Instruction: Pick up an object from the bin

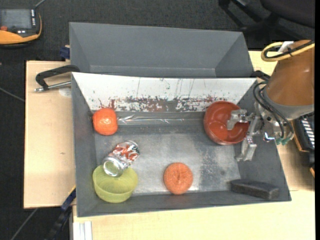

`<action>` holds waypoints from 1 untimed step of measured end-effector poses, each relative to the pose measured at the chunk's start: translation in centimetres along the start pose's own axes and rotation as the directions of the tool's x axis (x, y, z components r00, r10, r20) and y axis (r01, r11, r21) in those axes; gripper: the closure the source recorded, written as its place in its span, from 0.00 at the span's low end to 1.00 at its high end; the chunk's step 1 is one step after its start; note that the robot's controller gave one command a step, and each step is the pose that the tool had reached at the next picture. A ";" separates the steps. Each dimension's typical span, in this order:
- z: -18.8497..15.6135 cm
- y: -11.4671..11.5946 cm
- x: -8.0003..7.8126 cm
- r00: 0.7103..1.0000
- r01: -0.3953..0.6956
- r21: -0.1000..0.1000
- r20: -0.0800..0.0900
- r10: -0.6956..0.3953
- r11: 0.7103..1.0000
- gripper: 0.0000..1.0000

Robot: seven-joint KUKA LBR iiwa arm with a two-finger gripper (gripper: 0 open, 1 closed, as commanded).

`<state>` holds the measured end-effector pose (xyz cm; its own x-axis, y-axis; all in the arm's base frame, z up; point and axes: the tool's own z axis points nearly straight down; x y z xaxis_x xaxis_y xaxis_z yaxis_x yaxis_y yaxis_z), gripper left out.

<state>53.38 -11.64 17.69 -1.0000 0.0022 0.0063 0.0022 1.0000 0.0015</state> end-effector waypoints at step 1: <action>-0.5 0.1 -0.2 1.000 0.002 0.001 0.009 -0.002 1.000 1.00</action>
Offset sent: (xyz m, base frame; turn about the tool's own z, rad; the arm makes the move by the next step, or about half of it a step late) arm 0.0000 0.0000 0.0000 0.0000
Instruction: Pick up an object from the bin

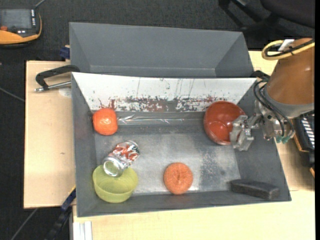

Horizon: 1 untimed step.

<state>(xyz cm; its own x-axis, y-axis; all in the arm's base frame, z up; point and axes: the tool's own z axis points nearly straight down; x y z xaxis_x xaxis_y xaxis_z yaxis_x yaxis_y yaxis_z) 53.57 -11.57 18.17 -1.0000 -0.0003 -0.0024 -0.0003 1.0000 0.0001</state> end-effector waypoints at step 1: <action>7.1 2.7 -0.3 0.998 -0.064 -0.004 -0.005 0.064 0.998 1.00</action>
Offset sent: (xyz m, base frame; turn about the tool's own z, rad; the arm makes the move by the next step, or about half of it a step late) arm 0.0037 0.0239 -0.0682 0.0669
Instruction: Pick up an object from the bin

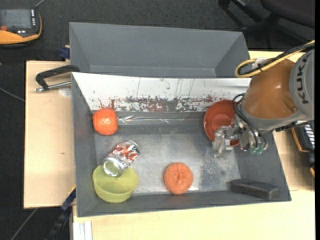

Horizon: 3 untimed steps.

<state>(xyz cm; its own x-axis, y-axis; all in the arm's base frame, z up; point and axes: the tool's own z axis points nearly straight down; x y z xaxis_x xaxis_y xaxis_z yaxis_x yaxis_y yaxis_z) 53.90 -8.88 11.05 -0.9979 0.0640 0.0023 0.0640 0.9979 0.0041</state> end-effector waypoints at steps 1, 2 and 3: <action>-0.4 -0.2 -0.1 1.000 -0.001 0.002 0.005 0.001 1.000 0.00; 4.1 -1.9 -3.0 1.000 -0.001 0.003 0.013 0.001 1.000 0.00; 3.9 -1.7 -2.9 1.000 0.002 0.001 0.008 -0.002 1.000 1.00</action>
Offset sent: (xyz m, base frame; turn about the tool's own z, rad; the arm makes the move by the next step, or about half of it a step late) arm 0.0000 0.0000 0.0000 0.0000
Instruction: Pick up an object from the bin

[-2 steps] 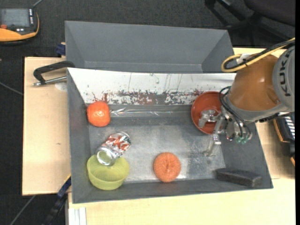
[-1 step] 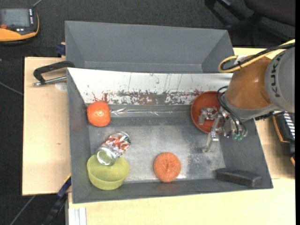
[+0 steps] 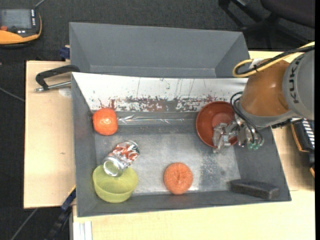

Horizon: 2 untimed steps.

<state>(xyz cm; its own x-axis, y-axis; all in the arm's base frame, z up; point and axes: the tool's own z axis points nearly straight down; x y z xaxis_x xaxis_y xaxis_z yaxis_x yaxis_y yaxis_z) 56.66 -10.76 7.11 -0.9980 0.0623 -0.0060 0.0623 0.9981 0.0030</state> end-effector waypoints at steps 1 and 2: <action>-0.5 4.8 5.9 0.999 0.037 -0.004 -0.003 -0.037 0.999 1.00; -0.6 4.6 5.6 0.999 0.035 -0.001 0.001 -0.035 0.999 0.00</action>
Offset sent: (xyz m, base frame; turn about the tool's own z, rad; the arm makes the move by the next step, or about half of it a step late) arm -0.0543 0.0480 0.0047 -0.0331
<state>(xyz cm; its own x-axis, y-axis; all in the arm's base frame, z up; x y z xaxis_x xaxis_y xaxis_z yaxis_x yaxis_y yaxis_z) 51.32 -5.86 7.64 -0.9996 0.0278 -0.0076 0.0278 0.9996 0.0038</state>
